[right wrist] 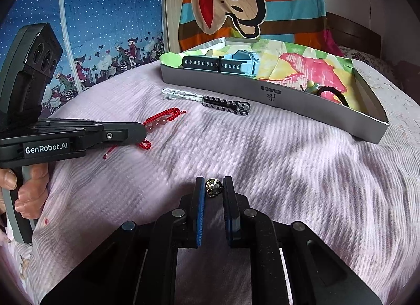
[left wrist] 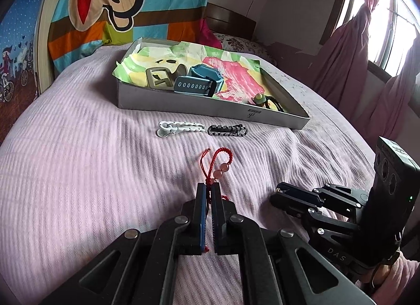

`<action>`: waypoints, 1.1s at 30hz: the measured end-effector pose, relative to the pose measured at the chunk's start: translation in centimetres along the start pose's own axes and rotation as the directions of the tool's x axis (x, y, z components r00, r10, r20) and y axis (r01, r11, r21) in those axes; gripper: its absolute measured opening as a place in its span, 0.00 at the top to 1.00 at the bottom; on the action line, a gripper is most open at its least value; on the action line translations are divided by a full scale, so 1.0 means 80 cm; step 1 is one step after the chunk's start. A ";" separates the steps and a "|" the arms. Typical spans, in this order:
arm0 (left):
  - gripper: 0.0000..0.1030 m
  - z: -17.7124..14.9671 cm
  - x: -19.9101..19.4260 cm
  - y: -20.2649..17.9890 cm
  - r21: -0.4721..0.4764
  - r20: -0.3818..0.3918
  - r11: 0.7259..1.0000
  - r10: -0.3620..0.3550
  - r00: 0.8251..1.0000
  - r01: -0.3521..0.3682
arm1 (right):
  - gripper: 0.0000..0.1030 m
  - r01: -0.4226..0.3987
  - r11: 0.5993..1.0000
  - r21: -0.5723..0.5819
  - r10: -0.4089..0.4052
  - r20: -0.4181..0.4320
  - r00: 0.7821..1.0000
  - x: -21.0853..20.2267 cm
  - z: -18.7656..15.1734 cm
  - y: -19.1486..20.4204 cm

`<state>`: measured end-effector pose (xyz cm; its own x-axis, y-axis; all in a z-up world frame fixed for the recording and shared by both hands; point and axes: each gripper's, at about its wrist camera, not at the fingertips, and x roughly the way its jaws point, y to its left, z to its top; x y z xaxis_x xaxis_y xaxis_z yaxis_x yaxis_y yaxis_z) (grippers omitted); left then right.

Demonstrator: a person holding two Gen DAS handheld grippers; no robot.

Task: Organize jewelry
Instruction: 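Carry the red bracelet and gold earring into the tray and open both tools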

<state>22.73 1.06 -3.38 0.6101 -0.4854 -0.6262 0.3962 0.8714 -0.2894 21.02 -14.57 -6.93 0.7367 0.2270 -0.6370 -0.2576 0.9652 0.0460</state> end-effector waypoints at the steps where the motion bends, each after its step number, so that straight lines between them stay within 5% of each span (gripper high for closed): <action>1: 0.96 0.001 -0.002 0.000 -0.001 0.004 1.000 0.002 1.000 -0.002 | 0.89 0.003 1.000 0.008 -0.003 0.008 1.000 -0.002 0.000 -0.002; 17: 0.96 0.077 -0.028 -0.034 0.011 0.136 1.000 0.012 0.991 -0.013 | 0.89 0.045 0.994 0.104 -0.059 0.137 0.989 -0.042 0.033 -0.049; 27: 0.96 0.143 0.006 -0.079 0.057 0.175 0.998 0.031 0.984 -0.041 | 0.89 0.151 0.987 0.048 -0.157 0.182 0.971 -0.055 0.091 -0.095; 33: 0.96 0.157 0.047 -0.091 0.048 0.133 0.998 0.028 0.991 -0.034 | 0.89 0.184 0.982 0.045 -0.189 0.180 0.965 -0.043 0.117 -0.120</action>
<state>30.75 -7.99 5.48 0.7067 -0.4663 -0.5321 0.4075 0.8831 -0.2326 26.82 -23.38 2.06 0.8724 0.0604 -0.4850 -0.0896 0.9953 -0.0371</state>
